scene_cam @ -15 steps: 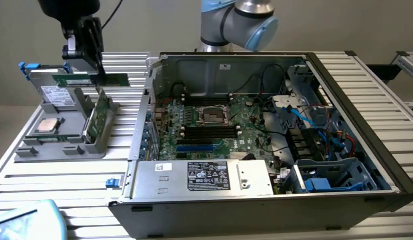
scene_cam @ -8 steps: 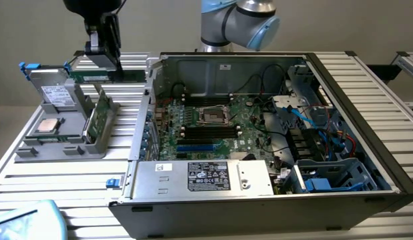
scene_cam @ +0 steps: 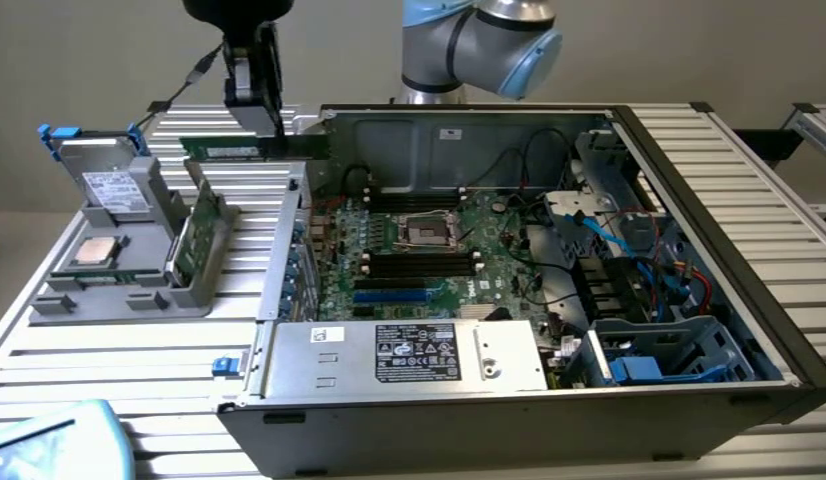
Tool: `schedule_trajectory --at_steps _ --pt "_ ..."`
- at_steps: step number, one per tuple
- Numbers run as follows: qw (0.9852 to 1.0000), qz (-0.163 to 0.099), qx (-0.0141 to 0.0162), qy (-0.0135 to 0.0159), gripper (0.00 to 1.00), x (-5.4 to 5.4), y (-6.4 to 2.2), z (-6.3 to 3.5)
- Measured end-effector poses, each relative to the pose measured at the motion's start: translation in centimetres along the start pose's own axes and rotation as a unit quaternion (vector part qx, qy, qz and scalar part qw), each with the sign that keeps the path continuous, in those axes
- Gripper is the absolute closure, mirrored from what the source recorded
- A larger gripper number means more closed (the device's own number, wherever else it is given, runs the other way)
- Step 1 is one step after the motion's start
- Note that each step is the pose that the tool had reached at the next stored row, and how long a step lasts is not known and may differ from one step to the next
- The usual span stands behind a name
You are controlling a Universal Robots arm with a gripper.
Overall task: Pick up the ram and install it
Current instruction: 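Pick up the ram and move it above insertion slot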
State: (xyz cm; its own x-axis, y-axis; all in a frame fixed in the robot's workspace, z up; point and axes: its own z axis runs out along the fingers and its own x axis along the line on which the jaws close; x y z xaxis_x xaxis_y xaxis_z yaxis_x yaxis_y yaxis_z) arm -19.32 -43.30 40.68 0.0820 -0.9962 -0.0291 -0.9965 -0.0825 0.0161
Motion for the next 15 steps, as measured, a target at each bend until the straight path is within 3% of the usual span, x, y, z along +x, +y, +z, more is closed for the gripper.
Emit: schedule_trajectory --at_steps 5,15 --pt "1.0000 -0.002 0.0003 -0.0046 0.86 0.2 -2.26 -0.15" --pt "0.9999 -0.003 0.0008 -0.0108 0.86 0.6 -6.79 -0.22"
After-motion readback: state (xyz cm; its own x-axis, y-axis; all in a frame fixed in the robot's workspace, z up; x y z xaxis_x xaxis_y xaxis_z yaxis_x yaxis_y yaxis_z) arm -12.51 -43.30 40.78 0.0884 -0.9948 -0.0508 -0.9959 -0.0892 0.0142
